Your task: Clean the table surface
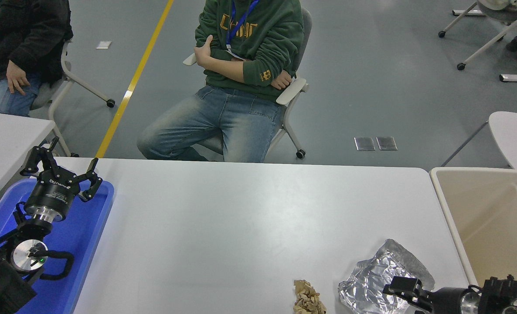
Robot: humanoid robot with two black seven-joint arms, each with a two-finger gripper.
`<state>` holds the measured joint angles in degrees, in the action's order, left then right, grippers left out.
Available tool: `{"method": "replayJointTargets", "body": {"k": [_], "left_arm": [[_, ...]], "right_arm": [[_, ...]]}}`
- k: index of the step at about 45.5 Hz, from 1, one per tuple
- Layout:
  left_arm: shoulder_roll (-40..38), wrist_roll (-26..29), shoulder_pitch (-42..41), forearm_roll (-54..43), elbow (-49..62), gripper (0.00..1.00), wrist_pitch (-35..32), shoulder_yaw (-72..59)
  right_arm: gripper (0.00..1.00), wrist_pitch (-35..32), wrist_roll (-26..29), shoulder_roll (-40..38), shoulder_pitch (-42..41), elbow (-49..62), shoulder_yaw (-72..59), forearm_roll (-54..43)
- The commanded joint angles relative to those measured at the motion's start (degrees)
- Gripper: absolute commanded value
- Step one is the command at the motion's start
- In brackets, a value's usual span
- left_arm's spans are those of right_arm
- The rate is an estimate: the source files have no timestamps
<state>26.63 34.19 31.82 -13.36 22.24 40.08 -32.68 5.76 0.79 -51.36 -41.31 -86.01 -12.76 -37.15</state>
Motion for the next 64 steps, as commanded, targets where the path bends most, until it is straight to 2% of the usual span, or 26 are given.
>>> {"method": "replayJointTargets", "body": {"k": [1,22,28,38,44,48,64], "left_arm": [[0.0,0.1,0.0,0.0,0.0,1.00,0.0,0.0],[0.0,0.0,0.0,0.0,0.0,1.00,0.0,0.0],[0.0,0.1,0.0,0.0,0.0,1.00,0.0,0.0],[0.0,0.0,0.0,0.0,0.0,1.00,0.0,0.1],[0.0,0.0,0.0,0.0,0.0,1.00,0.0,0.0],[0.0,0.0,0.0,0.0,0.0,1.00,0.0,0.0],[0.0,0.0,0.0,0.0,0.0,1.00,0.0,0.0]], "right_arm": [[0.95,0.3,-0.1,2.0,0.3,3.2,-0.3,-0.9],[0.86,0.4,-0.1,3.5,1.6,4.9,-0.3,-3.9],[0.78,0.4,-0.1,3.9,1.6,5.3,-0.3,-4.0],[0.47,0.2,0.0,4.2,1.6,6.0,-0.7,-3.8],[0.25,0.0,0.0,4.0,1.5,6.0,-1.5,-3.9],[0.00,-0.6,0.0,3.4,1.1,5.9,-2.4,-3.8],[0.00,-1.6,-0.1,1.4,1.1,4.8,-3.2,-3.3]]}}
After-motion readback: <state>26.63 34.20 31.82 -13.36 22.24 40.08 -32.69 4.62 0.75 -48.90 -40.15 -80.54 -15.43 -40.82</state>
